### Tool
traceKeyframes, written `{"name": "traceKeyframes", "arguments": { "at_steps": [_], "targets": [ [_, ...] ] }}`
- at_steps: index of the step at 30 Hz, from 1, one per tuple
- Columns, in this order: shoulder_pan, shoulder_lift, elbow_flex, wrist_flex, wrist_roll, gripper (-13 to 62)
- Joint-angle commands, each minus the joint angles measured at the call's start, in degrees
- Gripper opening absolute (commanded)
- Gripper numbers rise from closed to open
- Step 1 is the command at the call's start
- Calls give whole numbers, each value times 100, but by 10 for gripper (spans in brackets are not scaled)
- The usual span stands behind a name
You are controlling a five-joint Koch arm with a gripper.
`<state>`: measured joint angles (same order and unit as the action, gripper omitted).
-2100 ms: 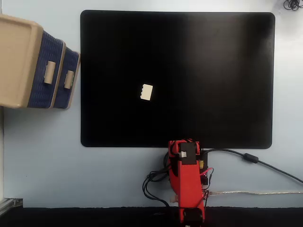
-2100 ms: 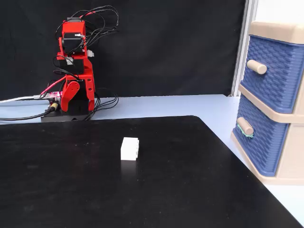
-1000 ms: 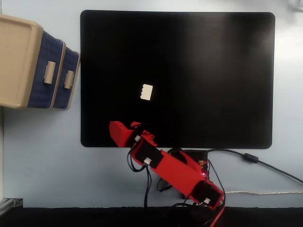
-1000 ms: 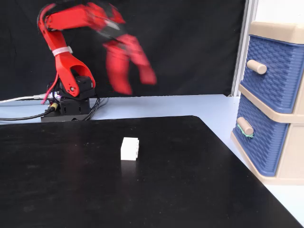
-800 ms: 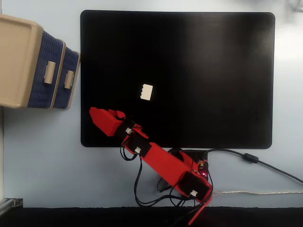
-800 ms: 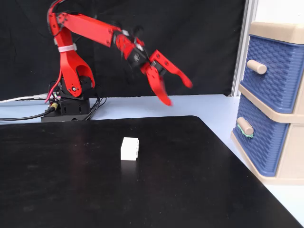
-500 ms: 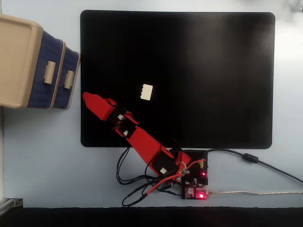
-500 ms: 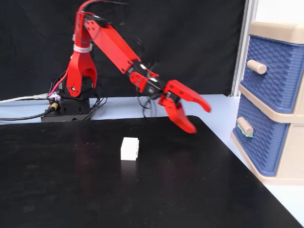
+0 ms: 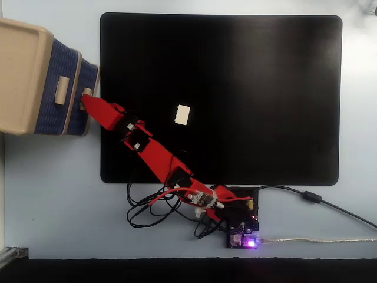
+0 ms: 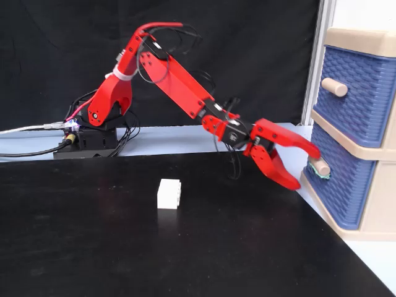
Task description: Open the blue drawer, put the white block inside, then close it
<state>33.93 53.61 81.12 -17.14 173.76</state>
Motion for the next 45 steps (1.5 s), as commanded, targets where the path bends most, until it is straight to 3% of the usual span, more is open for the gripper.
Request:
{"name": "traceKeyframes", "arguments": {
  "at_steps": [1, 8, 13, 18, 29, 31, 32, 35, 36, 40, 45],
  "targets": [
    [62, 0, -334, -448, 176, 257],
    [35, -53, -369, -396, 176, 93],
    [26, -18, -360, 202, 185, -83],
    [44, 334, -35, 712, 211, -83],
    [650, 2681, 3463, 668, 229, -83],
    [747, 2769, 3577, 703, 220, -73],
    [773, 2760, 3568, 703, 220, -24],
    [782, 2769, 3463, 721, 185, 285],
    [773, 2830, 3498, 747, 185, 340],
    [888, 3902, 3524, 1749, 185, 341],
    [1125, 5062, 2610, 5616, -396, 340]
  ]
}}
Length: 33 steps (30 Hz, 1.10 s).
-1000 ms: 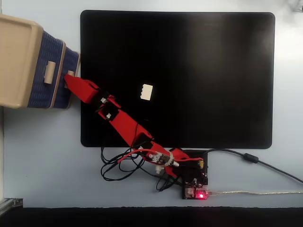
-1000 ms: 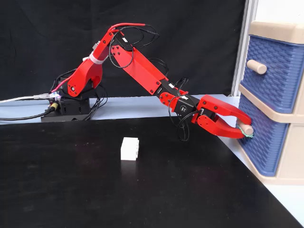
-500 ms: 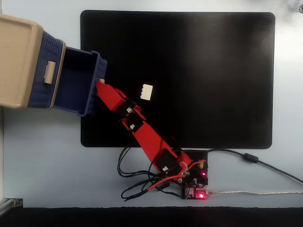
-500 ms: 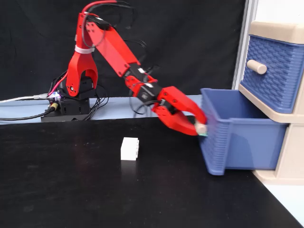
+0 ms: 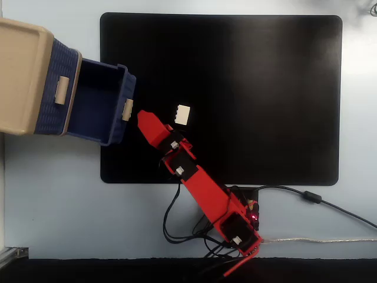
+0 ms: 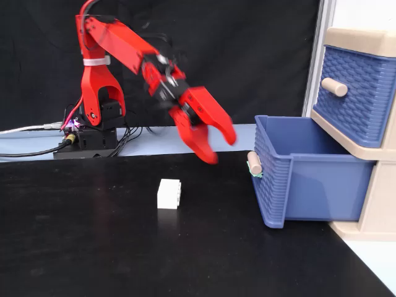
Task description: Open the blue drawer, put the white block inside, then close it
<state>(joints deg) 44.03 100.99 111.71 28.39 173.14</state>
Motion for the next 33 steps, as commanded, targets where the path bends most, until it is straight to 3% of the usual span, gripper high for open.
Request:
{"name": "traceKeyframes", "arguments": {
  "at_steps": [1, 6, 11, 33],
  "targets": [
    [149, 396, -826, 1995, -773, 340],
    [782, -132, -2057, 4315, -2821, 340],
    [1055, -1125, -2338, 4395, -4315, 340],
    [1521, -2575, -2883, 3990, -4975, 314]
  ]
}}
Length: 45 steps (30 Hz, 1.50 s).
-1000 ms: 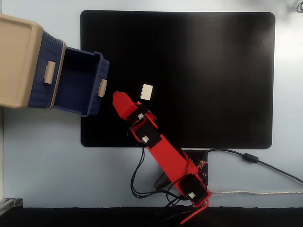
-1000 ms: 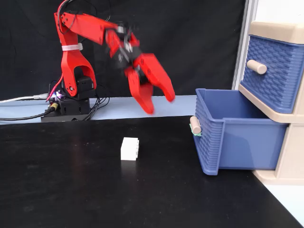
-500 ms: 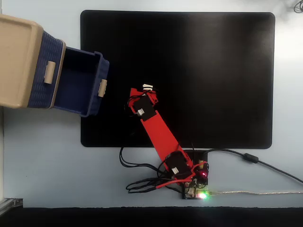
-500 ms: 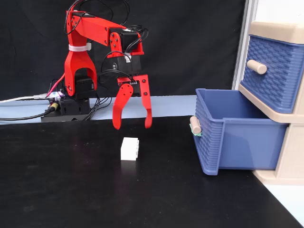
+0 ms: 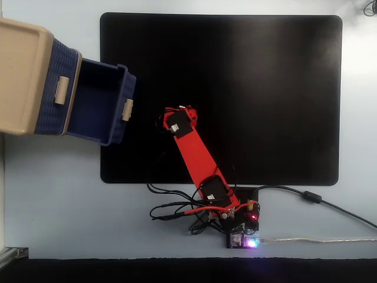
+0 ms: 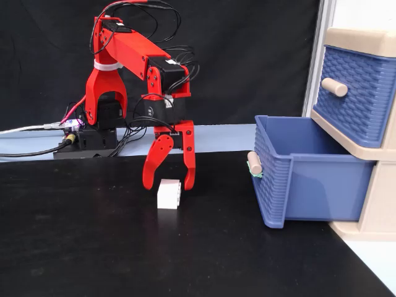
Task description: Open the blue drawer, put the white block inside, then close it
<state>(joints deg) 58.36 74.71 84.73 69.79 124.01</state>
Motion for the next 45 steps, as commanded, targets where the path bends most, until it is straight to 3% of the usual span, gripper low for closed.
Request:
{"name": "traceKeyframes", "arguments": {
  "at_steps": [1, 4, 7, 8, 14, 19, 23, 29, 36, 38, 42, 43, 45],
  "targets": [
    [97, 18, -176, -211, -62, 296],
    [123, 0, -167, -272, -70, 168],
    [176, 70, -158, -220, -79, -72],
    [193, 88, -149, -211, -79, -86],
    [290, 272, -176, -185, -97, -83],
    [325, 1547, -747, 448, 0, -83],
    [44, 1767, -2312, 1046, 1485, -83],
    [-1670, 220, -4852, 940, 4131, -82],
    [-2039, -1644, -7014, 976, 4298, -76],
    [-2030, -1731, -7058, 967, 4289, -56],
    [-1986, -1907, -7102, 932, 4236, 294],
    [-1960, -1898, -7102, 976, 4236, 331],
    [-1837, -1758, -7102, 1125, 4078, 339]
  ]
}}
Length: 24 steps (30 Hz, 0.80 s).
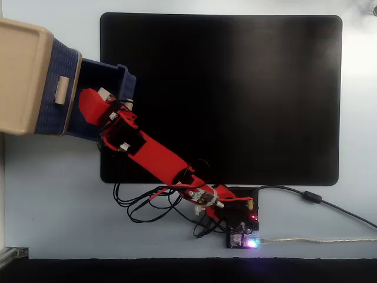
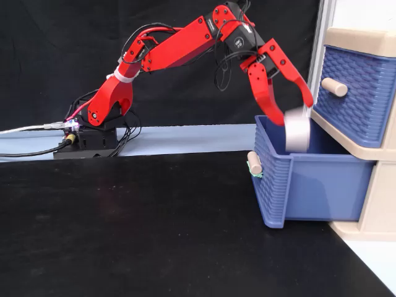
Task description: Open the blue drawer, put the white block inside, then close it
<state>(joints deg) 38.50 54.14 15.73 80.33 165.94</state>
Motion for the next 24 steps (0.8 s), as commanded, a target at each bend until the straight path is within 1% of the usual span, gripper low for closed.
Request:
{"name": "traceKeyframes", "arguments": {
  "at_steps": [1, 4, 7, 10, 12, 14, 19, 24],
  "targets": [
    [211, 483, -202, 272, -272, 339],
    [352, 1002, -158, 1301, -967, 339],
    [659, 1380, -141, 2619, -2145, 339],
    [1081, 1336, -62, 3103, -3313, 338],
    [1169, 1046, 62, 3076, -3709, 339],
    [1178, 703, 105, 3076, -3876, 339],
    [1107, 79, 79, 2953, -3788, 338],
    [633, -272, 70, 2514, -3182, 338]
  ]
}}
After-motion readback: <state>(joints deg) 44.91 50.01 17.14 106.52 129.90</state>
